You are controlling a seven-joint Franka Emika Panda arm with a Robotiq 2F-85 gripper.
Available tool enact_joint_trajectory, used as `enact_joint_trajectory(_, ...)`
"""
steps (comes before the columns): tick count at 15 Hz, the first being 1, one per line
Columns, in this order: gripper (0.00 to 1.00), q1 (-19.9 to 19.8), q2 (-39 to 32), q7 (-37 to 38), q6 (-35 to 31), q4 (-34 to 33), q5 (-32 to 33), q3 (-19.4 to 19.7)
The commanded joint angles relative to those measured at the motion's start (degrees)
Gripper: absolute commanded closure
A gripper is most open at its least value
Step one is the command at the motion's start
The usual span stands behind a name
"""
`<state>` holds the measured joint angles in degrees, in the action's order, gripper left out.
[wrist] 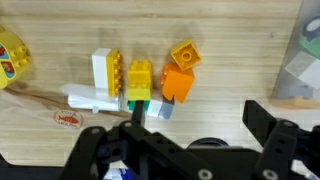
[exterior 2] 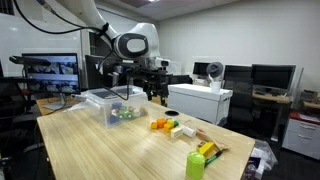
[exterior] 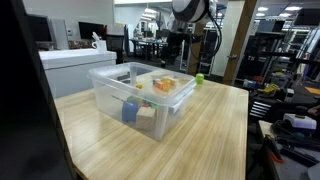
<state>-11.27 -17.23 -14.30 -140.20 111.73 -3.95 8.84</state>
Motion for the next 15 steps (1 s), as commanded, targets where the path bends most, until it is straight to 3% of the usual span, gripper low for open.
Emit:
enact_joint_trajectory(1, 0.0, -0.08, -4.66, 2.48, -1.02, -1.36, 2.01, -0.18)
enact_joint_trajectory(8, 0.0, 0.21, -12.43, 3.39, -2.39, -4.58, 4.14, -0.67)
enact_joint_trajectory(15, 0.0, -1.34, -17.7, -2.82, -2.73, -9.77, 5.98, -2.96)
